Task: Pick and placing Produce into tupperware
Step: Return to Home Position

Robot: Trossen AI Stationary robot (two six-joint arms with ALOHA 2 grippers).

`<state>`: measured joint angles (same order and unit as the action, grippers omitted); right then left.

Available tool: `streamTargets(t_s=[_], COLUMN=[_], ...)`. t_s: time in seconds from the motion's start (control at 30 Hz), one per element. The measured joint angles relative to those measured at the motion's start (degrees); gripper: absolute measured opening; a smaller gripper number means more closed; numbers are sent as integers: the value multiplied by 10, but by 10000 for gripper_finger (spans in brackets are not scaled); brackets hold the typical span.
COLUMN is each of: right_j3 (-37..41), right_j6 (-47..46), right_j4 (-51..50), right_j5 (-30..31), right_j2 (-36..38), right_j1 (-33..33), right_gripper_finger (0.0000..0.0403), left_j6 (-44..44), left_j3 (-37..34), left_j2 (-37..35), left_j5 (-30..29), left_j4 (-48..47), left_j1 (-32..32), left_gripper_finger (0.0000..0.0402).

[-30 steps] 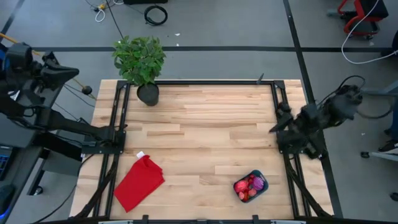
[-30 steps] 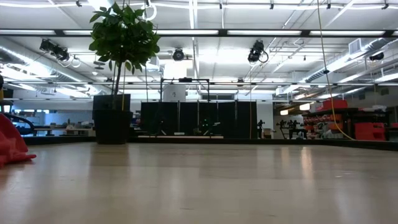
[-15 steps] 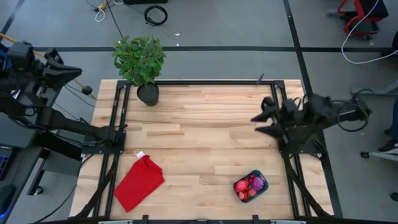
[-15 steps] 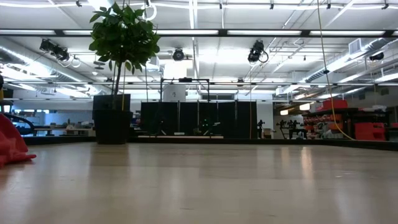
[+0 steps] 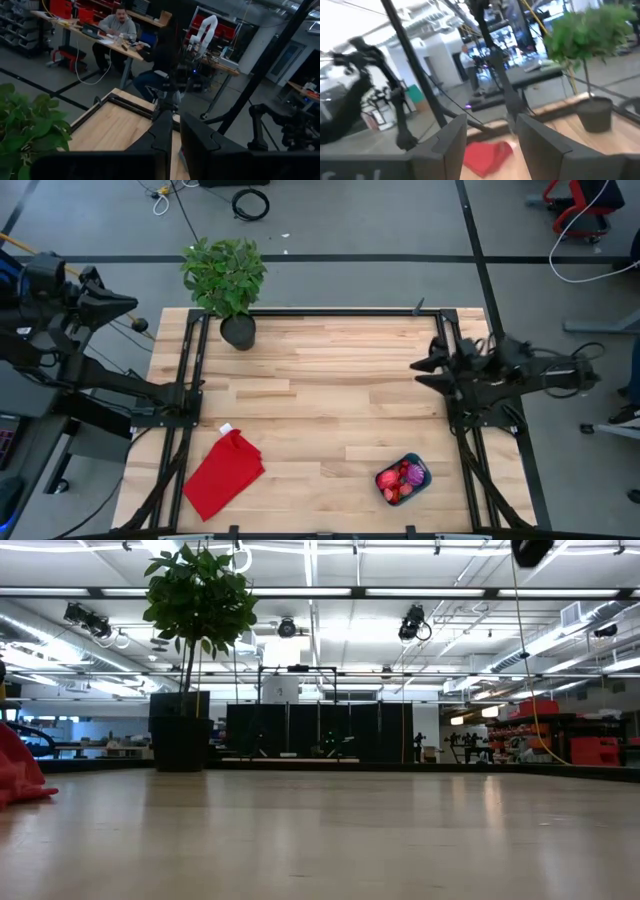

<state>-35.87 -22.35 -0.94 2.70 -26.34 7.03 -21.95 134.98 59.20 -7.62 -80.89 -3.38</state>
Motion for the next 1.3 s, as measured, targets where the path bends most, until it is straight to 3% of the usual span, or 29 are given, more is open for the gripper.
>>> streamTargets(t_s=[0.43,0.87,1.3], right_j3=[170,177,177], right_j6=[-47,-6,-12], right_j4=[139,103,2], right_j5=[21,23,87], right_j2=[30,162,241], right_j1=[-2,-2,-2], right_gripper_finger=[181,183,183], left_j6=[-1,-15,-14], left_j3=[0,0,0], left_j2=[-1,-1,-1], left_j5=[0,0,0], left_j4=[38,21,21], left_j1=[0,0,0], left_gripper_finger=[30,42,34])
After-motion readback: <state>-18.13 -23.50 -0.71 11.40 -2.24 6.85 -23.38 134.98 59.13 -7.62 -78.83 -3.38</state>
